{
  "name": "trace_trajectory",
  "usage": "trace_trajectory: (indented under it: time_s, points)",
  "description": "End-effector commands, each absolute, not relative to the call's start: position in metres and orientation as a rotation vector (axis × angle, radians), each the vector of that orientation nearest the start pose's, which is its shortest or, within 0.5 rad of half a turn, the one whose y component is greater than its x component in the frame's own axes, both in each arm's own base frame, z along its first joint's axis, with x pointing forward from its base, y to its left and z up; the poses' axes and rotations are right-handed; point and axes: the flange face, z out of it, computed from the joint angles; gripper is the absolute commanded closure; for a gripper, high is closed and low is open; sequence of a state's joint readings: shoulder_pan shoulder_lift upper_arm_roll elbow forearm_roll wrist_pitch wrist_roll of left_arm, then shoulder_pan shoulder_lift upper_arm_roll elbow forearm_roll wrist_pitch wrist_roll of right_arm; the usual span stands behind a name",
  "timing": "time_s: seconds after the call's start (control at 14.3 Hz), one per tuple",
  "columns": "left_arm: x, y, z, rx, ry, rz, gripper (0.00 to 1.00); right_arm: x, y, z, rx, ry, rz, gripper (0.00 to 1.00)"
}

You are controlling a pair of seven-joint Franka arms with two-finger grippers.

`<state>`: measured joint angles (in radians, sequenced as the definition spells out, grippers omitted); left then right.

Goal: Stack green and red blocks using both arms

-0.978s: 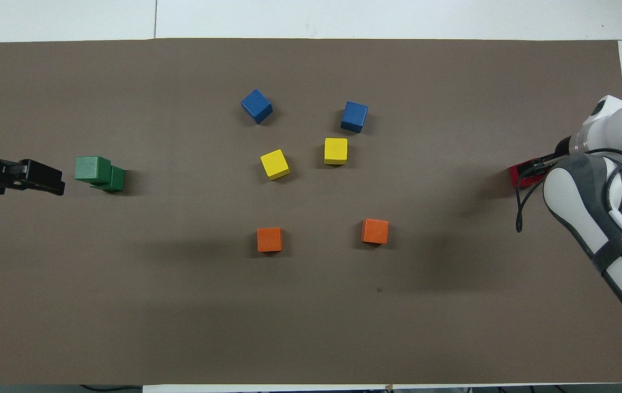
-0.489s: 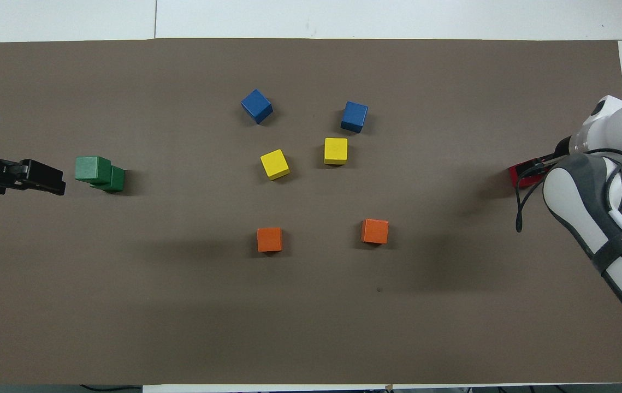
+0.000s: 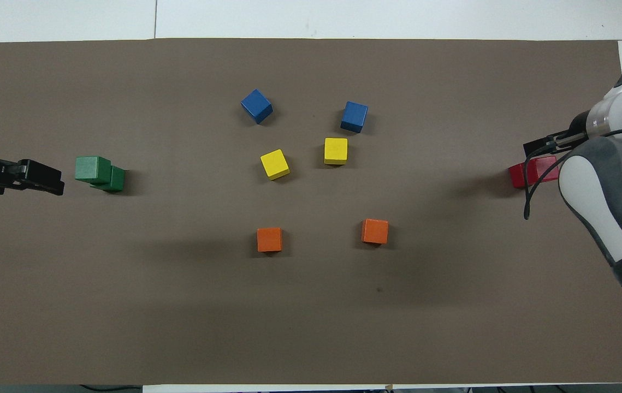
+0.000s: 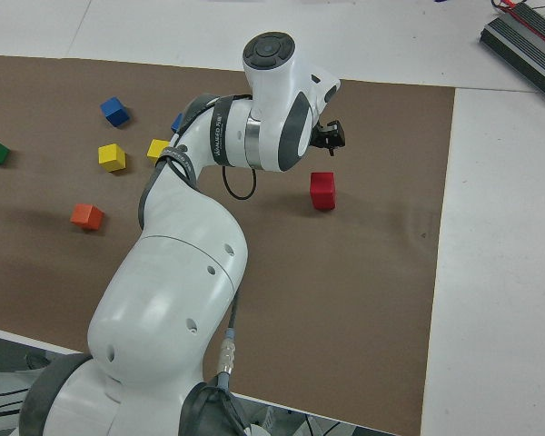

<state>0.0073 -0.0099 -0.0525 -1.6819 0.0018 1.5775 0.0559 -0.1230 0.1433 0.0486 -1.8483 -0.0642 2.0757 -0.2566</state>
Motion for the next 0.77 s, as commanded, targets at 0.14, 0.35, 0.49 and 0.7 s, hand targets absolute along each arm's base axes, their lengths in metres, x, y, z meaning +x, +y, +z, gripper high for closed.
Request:
trace_trajectory:
  time_s: [0.14, 0.35, 0.49, 0.7]
  points:
    - [0.548, -0.023, 0.581, -3.137, 0.144, 0.149, 0.00, 0.582, -0.037, 0.514, -3.174, -0.232, -0.073, 0.00]
    - [0.548, -0.023, 0.581, -3.137, 0.147, 0.149, 0.00, 0.567, -0.035, 0.533, -3.136, -0.163, -0.032, 0.00]
    - [0.548, -0.023, 0.581, -3.137, 0.144, 0.149, 0.00, 0.559, -0.036, 0.539, -3.135, -0.119, 0.011, 0.00]
    - [0.548, -0.023, 0.581, -3.137, 0.147, 0.149, 0.00, 0.549, -0.036, 0.549, -3.135, -0.102, 0.038, 0.00]
